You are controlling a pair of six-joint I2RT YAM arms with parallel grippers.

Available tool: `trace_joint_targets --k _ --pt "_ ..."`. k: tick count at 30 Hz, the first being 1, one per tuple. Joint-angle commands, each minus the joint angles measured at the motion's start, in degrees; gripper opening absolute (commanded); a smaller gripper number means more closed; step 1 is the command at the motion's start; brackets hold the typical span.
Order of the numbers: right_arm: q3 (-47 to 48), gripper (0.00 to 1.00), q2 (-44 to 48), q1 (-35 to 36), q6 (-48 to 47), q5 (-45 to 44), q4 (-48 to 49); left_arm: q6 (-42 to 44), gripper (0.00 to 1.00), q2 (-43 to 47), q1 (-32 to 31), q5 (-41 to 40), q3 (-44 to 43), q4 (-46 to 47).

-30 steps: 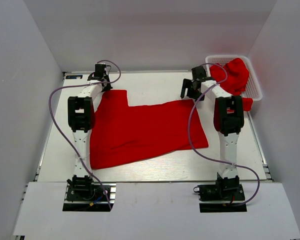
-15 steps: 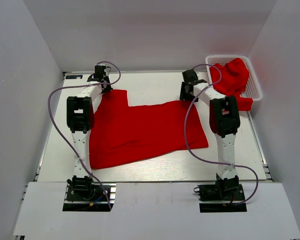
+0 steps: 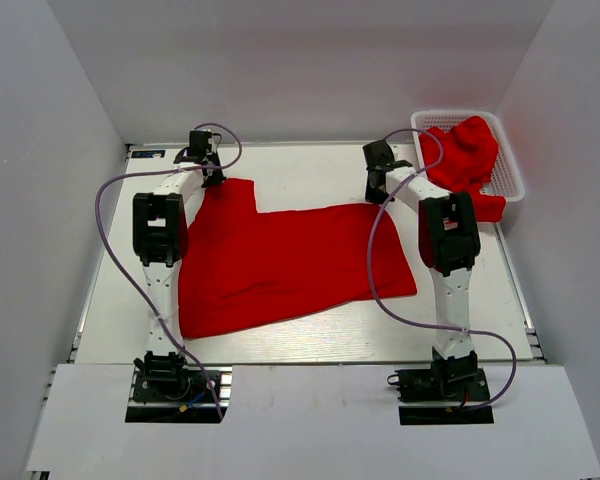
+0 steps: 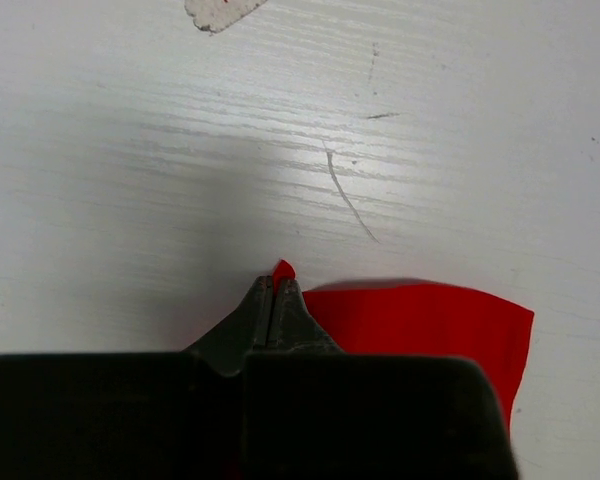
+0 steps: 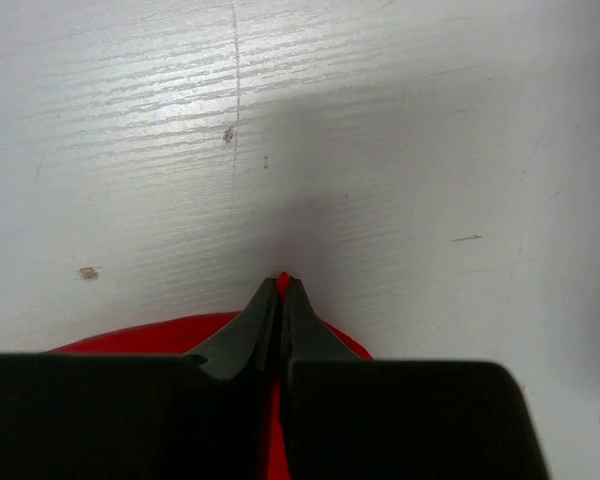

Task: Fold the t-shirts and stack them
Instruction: Grap the side of the flattened tshirt furthest away from the robot with both arms, then fold the other side of the tshirt into a rectangle

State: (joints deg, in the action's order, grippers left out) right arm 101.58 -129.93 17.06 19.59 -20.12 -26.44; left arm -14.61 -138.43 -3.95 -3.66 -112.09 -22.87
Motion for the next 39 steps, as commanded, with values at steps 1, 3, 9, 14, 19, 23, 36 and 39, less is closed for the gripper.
trace_joint_targets --k 1,3,9,14,19,23,36,39 --pt "-1.73 0.0 4.15 -0.36 -3.33 -1.59 2.96 0.11 0.0 6.32 -0.36 3.13 1.79 -2.88" --pt "-4.35 0.0 6.95 -0.45 -5.43 -0.98 6.83 0.11 0.0 9.83 -0.36 3.13 4.07 -2.36" --pt "-14.03 0.0 14.69 -0.71 -9.22 2.89 16.76 -0.41 0.0 21.26 -0.36 4.36 17.24 3.0" --pt "-16.15 0.0 16.55 -0.97 -9.23 5.7 17.82 -2.34 0.0 32.42 -0.36 6.2 29.46 3.71" --pt "-17.73 0.0 18.3 -0.98 -8.96 8.07 18.17 -4.02 0.0 42.79 -0.36 8.41 43.07 6.17" --pt "-20.18 0.0 20.58 -1.06 -8.08 8.96 19.32 -4.64 0.0 48.6 -0.36 12.43 48.27 5.56" --pt "-25.37 0.0 24.98 -2.64 -7.29 10.0 19.49 -10.96 0.0 73.71 -0.89 14.92 63.39 -9.19" --pt "-26.6 0.0 25.6 -3.08 -6.85 11.24 19.49 -11.67 0.0 77.07 -0.89 16.14 65.59 -13.15"
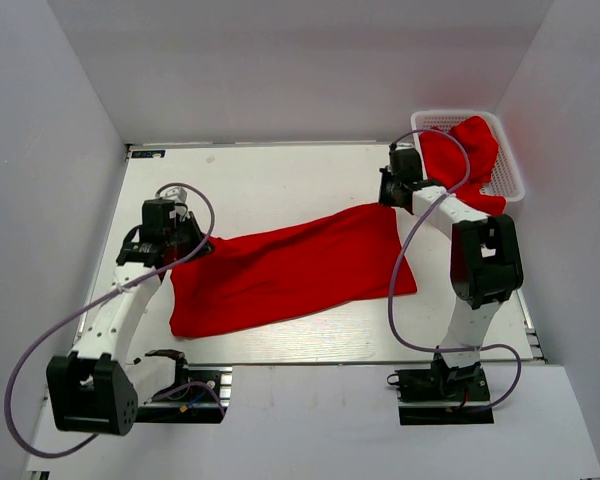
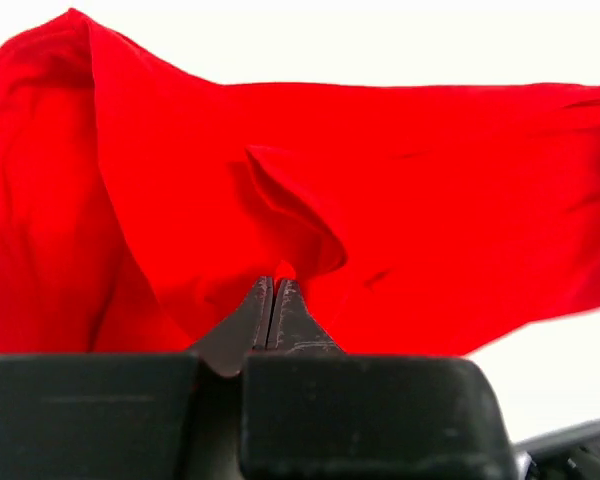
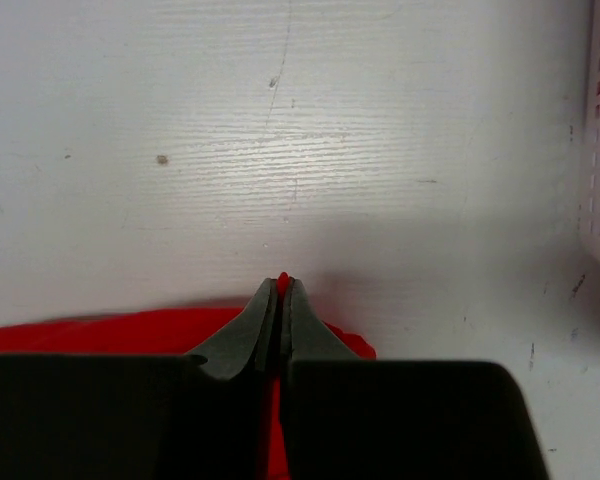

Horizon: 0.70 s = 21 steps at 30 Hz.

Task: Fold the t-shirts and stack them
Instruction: Fold the other side of the tshirt into a rectangle

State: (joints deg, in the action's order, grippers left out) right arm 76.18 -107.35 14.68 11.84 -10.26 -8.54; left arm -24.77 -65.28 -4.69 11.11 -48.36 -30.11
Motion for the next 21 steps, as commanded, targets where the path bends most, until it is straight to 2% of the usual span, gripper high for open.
trace_joint_targets --k 1,7,12,17,21 --pt "-1.47 0.0 3.2 -0.79 1.17 1.82 1.5 -2.37 0.0 4.8 -0.15 2.58 2.39 -6.8" --pt "-4.72 0.0 6.09 -1.76 1.7 2.44 1.59 -5.72 0.0 11.57 -0.15 6.37 6.87 -11.63" --pt "-5.95 0.0 7.06 -2.19 2.14 4.55 1.5 -7.65 0.0 17.28 -0.15 6.19 8.89 -17.95" --pt "-7.62 0.0 8.29 -2.2 3.89 6.66 1.42 -10.46 0.0 20.98 -0.15 6.99 13.9 -18.67" --pt "-8.94 0.0 8.91 -2.2 4.25 5.09 1.59 -11.69 0.0 22.21 -0.15 9.88 16.71 -15.16"
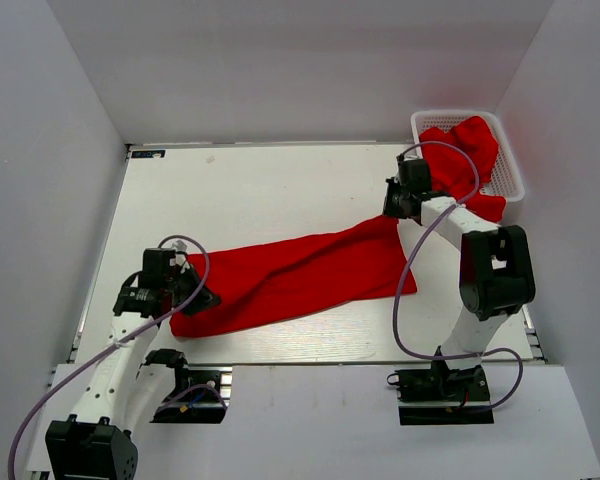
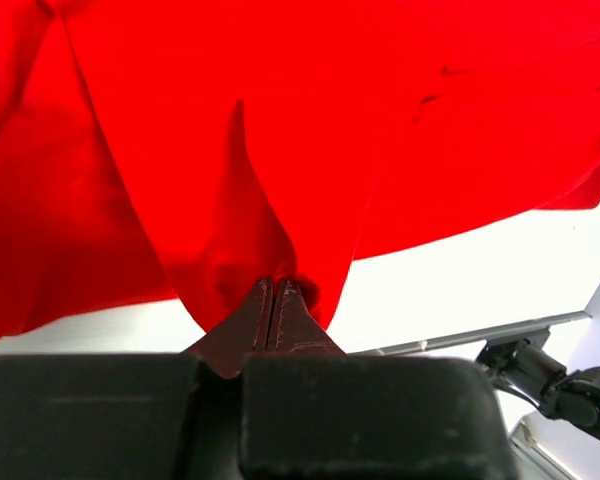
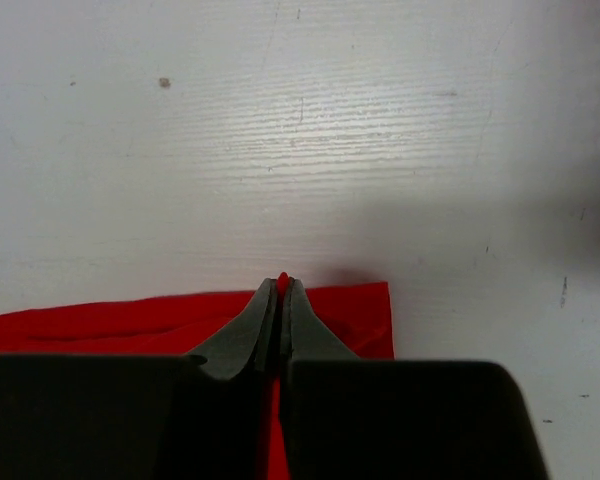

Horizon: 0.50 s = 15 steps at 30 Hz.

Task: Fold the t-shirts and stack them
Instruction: Fold the other side of the tshirt into a rectangle

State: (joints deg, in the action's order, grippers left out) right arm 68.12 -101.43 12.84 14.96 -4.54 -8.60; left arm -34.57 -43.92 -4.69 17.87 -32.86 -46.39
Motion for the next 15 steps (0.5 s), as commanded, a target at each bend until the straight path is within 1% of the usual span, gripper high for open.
trace_joint_targets --k 1,9,15 --pt "-1.05 0.0 3.25 -0.36 1.12 -1.09 1.05 -1.91 0.0 0.86 -0.15 3.14 1.92 1.13" --pt "-4.3 0.0 6.76 -0.8 2.17 -4.17 -0.98 -1.29 0.0 1.91 -0.15 2.08 1.92 -3.35" --pt "-8.17 0.0 8.35 -0.63 4.2 -4.87 -2.47 -1.29 0.0 0.69 -0.15 2.08 2.45 -2.74"
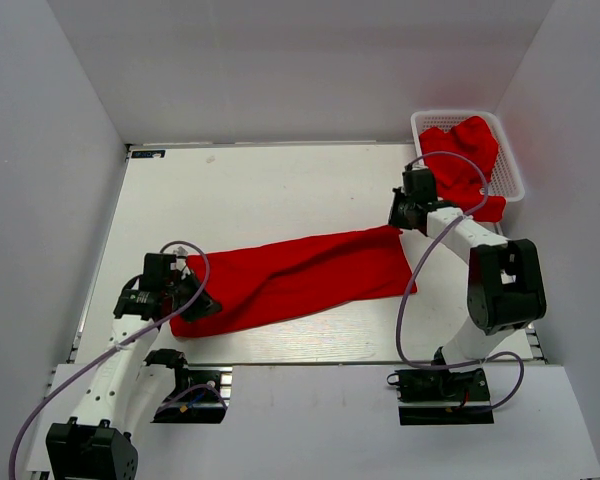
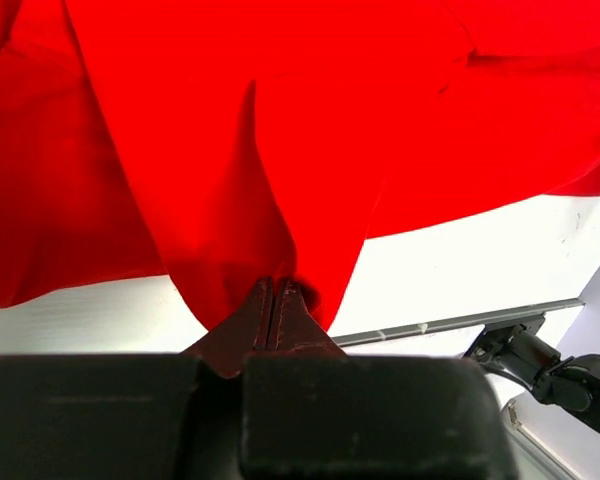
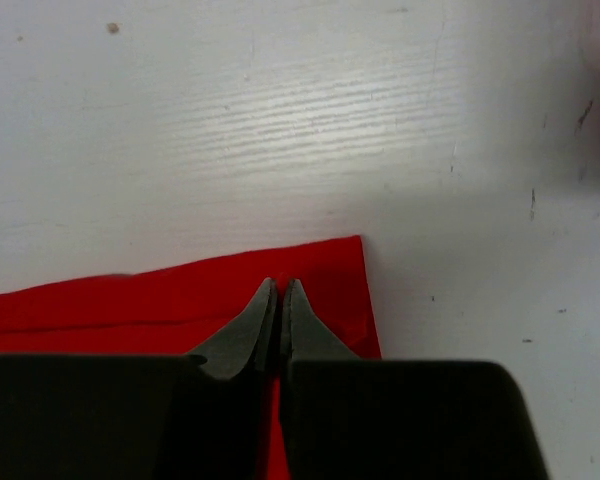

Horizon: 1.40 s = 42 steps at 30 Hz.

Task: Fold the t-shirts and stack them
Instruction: Fold the other side of the tshirt into a rectangle

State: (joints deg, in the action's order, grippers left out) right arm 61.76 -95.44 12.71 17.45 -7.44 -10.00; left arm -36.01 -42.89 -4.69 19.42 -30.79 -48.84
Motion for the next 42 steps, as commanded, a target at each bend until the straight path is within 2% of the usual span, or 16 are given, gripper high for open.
trace_joint_targets --k 1,2,3,4,5,6,7,8,14,20,21,26,33,36,41,42 --pt "-2.25 0.0 2.54 -0.75 2.23 -2.22 -1.51 0.15 0.03 -0.35 -0.15 0.53 0.38 -0.29" --pt "-2.95 0.0 2.8 -0.41 2.84 -3.36 -1.95 0.15 0.1 -0.96 -0.15 0.53 -0.15 -0.81" --pt "-3.31 0.03 3.06 -0.49 3.37 -4.33 -3.17 0.15 0.25 -0.96 -0.15 0.53 -0.15 -0.82" --pt "-4.18 0.16 3.5 -0.75 4.6 -4.94 -4.49 0.15 0.3 -0.96 -0.15 0.53 -0.85 -1.6" --pt "-4.45 0.34 3.68 -0.67 5.39 -6.43 -5.55 0.15 0.4 -0.96 -0.15 0.01 -0.86 -2.22" --pt "-5.24 0.53 4.46 -0.76 6.01 -7.31 -7.21 0.15 0.79 -0.96 -0.15 0.0 -2.33 -3.18" --pt "-5.5 0.9 5.69 -0.67 6.36 -7.58 -8.27 0.15 0.92 -0.96 -0.15 -0.78 -3.05 -3.19" --pt "-5.59 0.9 6.05 -0.58 6.8 -9.76 -9.5 0.15 1.0 -1.66 -0.15 -1.4 -4.62 -3.8" --pt "-3.23 0.9 11.5 -0.58 4.97 -10.23 -10.92 1.9 1.0 -7.72 -0.15 -2.63 -10.34 -1.18" --pt "0.74 0.9 8.51 0.21 -3.9 10.48 -7.33 2.61 1.0 -18.78 -0.15 -3.16 -10.96 10.51" --pt "0.39 0.9 8.25 0.56 -4.44 18.0 -5.66 2.61 1.0 -20.11 -0.15 -3.68 -10.96 12.17" --pt "1.34 0.9 3.79 2.32 -6.46 27.12 -0.81 2.61 1.0 -27.14 0.38 -7.03 -12.02 17.01" --pt "2.06 0.9 -3.61 2.24 -3.84 26.52 -4.94 2.61 1.0 -38.48 1.0 -7.37 -12.01 20.36" --pt "-1.37 0.9 -3.61 1.97 -1.73 22.66 -6.43 2.61 1.0 -43.49 1.0 -9.74 -14.03 20.36" --pt "-6.9 0.9 0.07 -0.92 1.7 7.74 -11.27 2.61 1.0 -51.48 1.0 -15.71 -20.09 19.13" --pt "-8.83 0.9 1.99 -1.98 2.23 7.71 -12.23 3.13 1.0 -53.15 1.0 -16.95 -22.63 19.13"
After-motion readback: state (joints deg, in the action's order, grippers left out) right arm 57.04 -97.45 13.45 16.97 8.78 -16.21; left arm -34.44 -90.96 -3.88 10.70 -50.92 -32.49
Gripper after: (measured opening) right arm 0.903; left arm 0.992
